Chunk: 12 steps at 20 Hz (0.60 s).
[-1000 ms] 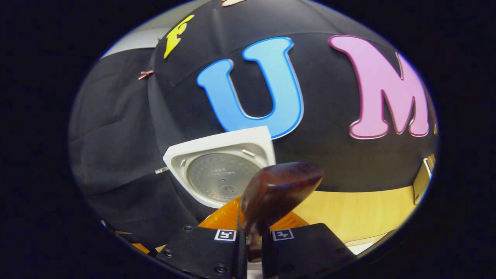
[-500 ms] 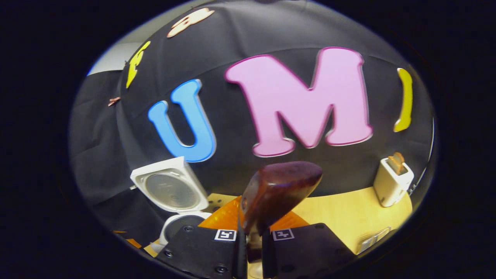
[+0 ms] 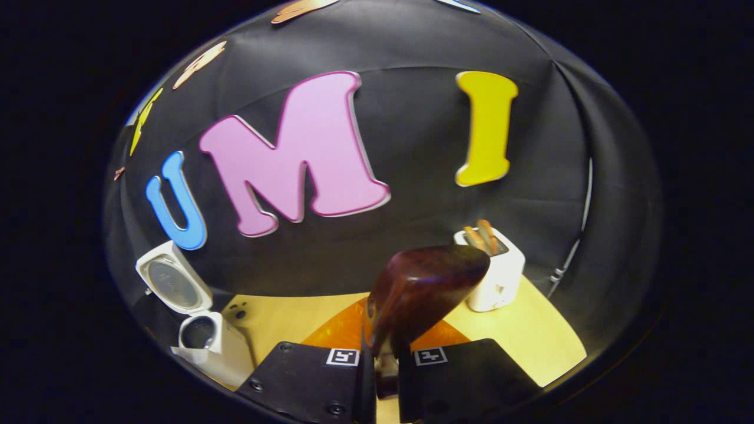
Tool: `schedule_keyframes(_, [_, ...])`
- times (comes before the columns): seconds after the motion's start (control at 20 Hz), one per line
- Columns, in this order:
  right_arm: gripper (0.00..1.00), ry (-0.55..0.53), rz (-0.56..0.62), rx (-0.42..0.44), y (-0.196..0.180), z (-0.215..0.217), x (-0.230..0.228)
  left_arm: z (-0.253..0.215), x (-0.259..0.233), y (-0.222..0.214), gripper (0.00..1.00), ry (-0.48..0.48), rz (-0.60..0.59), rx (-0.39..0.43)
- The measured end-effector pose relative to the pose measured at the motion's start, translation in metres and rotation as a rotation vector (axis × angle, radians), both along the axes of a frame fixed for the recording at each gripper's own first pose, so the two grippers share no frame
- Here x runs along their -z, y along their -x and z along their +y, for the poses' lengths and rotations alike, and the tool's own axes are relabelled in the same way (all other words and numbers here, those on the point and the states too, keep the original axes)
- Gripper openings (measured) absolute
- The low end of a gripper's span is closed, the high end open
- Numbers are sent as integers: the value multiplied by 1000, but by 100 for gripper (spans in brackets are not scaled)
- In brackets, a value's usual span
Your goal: Close the left gripper, press the button to open the rice cooker; take a wooden spoon from the chopstick holder with the right hand, scoop a spoonful of rice and pour it into the rice cooker, then put the wooden spoon back into the chopstick holder.
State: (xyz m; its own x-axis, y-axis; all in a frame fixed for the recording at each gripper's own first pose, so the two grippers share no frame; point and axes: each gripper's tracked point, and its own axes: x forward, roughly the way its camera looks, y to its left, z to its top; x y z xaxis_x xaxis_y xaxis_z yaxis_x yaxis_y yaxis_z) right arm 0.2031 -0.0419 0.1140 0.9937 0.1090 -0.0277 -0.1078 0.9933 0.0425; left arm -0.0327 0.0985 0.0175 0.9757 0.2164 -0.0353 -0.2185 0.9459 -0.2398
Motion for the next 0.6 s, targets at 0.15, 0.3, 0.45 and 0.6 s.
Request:
schedule_keyframes(0.15, [19,-9,36,40,-12,-39,26,-16,4,-5,94,-10,21,-11])
schedule_keyframes(0.3, [19,-45,81,73,-24,-67,55,-31,6,-7,94,-6,37,-17])
schedule_keyframes(0.45, [19,-67,130,88,-37,-83,85,-41,6,-7,94,-9,49,-32])
schedule_keyframes(0.6, [19,-78,165,86,-49,-85,103,-46,5,-7,94,-12,48,-53])
